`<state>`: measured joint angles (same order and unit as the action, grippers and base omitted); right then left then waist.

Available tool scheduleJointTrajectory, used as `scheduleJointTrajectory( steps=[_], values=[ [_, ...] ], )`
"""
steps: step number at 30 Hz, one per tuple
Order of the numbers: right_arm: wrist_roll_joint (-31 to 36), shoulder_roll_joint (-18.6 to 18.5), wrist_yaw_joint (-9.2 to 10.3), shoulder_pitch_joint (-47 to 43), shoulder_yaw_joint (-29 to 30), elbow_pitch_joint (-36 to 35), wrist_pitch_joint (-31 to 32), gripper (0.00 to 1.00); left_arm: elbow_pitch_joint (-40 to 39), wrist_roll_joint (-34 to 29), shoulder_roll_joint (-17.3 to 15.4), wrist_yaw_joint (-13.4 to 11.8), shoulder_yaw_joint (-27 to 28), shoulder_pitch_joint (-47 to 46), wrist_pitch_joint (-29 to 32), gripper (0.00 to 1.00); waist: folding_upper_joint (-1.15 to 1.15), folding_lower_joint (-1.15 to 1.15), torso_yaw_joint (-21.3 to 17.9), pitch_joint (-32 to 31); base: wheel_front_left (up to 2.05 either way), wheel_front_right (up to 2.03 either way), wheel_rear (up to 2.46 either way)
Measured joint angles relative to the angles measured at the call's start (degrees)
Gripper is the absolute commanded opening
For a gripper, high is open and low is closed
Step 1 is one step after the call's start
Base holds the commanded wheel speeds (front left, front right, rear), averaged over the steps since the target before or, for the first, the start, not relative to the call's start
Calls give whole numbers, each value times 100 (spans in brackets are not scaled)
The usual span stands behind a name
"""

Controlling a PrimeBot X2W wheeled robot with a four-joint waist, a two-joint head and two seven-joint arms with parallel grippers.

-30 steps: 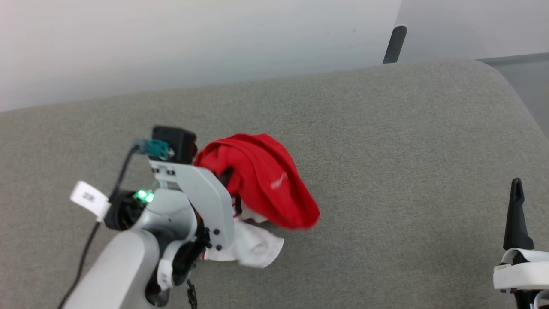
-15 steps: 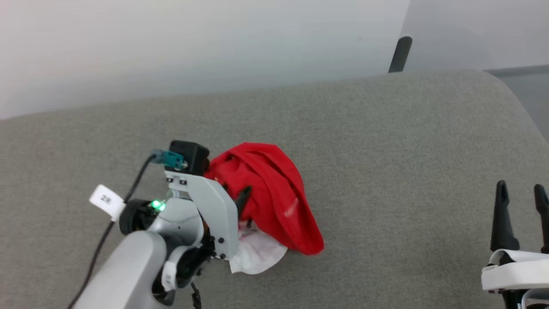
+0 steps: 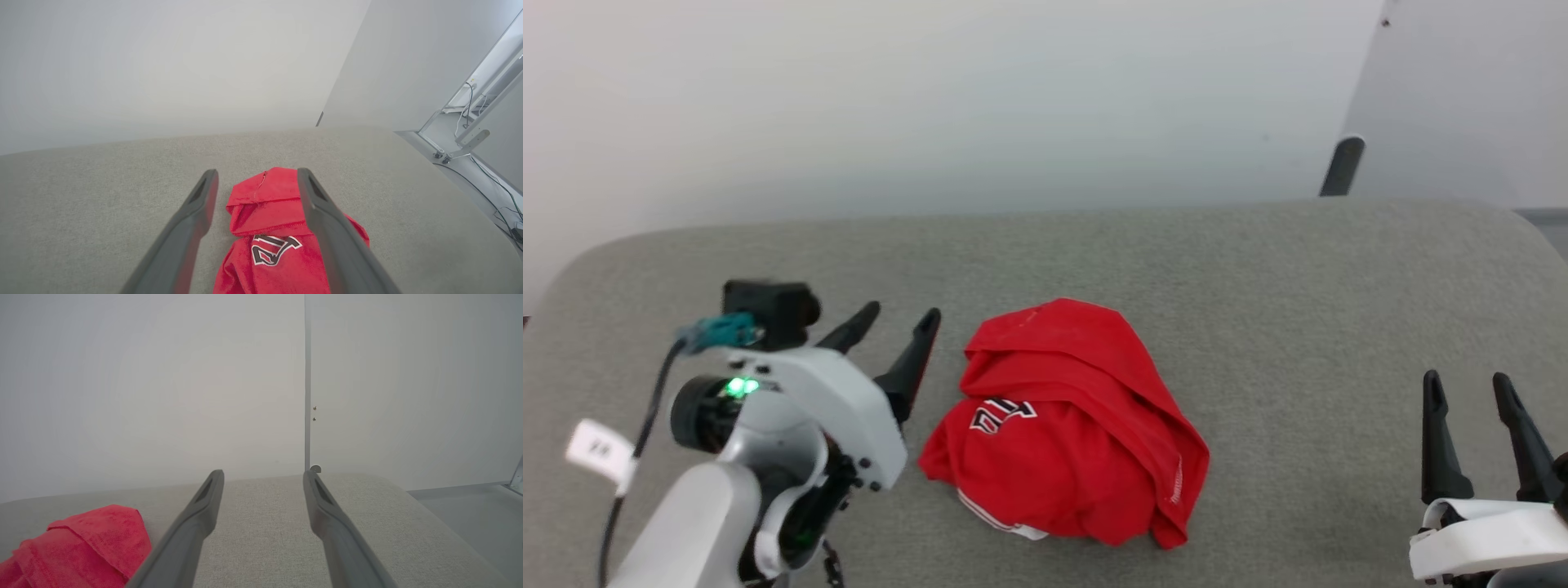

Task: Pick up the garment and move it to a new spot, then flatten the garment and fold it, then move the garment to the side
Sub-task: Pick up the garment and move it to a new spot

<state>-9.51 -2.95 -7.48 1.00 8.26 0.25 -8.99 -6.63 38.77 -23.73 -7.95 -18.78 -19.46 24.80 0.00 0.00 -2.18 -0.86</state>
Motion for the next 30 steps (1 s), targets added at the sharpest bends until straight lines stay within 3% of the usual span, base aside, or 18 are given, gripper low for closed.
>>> scheduleJointTrajectory(
  steps=[11, 21, 26, 30],
  values=[
    [35, 0, 0, -178, -170, -32, 107, 100, 133, -222, -331, 403, 563, 770, -1729, 100, 0, 0, 462, -300, 0, 0, 0],
    [-9, -8, 0, -276, -299, 24, 145, 100, 431, -344, -355, 388, 994, 1605, -2962, 100, 0, 0, 809, -474, 0, 0, 0],
    [-19, -8, 0, -300, -297, 30, 146, 100, 565, -357, -383, 342, 1195, 1978, -3367, 100, 0, 0, 927, -526, 0, 0, 0],
    [-38, -7, 0, -311, -304, 31, 147, 100, 678, -387, -468, 444, 1225, 2185, -3583, 100, 0, 0, 1002, -542, 0, 0, 0]
  ],
)
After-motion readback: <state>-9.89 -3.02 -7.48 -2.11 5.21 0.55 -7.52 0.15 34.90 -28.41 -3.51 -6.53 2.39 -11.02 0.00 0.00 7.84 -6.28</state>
